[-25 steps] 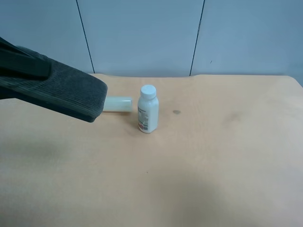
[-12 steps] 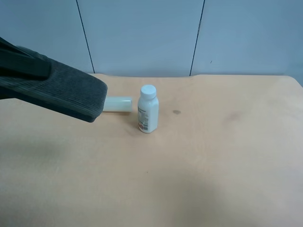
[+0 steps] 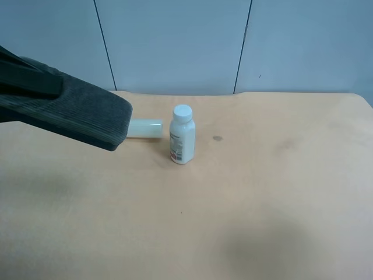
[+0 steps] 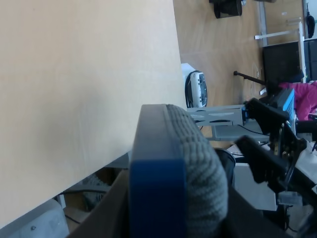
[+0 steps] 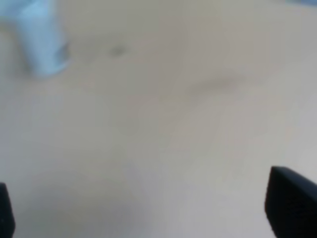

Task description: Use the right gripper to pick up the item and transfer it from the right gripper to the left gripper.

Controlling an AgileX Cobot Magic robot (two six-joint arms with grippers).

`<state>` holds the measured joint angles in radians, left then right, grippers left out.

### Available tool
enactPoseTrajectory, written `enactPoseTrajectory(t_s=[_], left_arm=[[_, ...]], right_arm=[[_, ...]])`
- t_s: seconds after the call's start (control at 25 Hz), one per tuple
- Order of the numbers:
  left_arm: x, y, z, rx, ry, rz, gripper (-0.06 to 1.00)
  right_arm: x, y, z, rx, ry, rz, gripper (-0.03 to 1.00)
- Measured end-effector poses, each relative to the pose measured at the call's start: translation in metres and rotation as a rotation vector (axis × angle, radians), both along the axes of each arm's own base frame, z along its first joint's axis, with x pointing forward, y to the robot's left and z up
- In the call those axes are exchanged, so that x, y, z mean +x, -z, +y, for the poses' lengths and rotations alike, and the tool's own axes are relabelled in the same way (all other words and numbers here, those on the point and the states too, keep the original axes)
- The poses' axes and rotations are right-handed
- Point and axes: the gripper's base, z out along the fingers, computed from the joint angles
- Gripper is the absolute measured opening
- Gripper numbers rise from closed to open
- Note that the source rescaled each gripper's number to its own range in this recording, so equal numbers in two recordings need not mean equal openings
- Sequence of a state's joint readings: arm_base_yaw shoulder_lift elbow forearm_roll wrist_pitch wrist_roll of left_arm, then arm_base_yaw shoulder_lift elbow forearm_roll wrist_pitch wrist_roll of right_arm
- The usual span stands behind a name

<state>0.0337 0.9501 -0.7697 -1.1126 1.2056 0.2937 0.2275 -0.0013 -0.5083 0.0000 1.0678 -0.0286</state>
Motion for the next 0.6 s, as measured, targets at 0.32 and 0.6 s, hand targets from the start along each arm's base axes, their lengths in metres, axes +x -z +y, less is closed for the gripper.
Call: enactPoseTrajectory(t_s=[0.32,0.6], left_arm=[[0.0,0.0,0.0,0.001,0.001,-0.002,0.0],[0.0,0.0,0.0,0.001,0.001,-0.002,0.0]], right_arm=[[0.0,0.0008,0.0009,0.004,0.151,0.003,1.0],[0.0,0.0008,0.0009,0.005,0.152,0.004,1.0]])
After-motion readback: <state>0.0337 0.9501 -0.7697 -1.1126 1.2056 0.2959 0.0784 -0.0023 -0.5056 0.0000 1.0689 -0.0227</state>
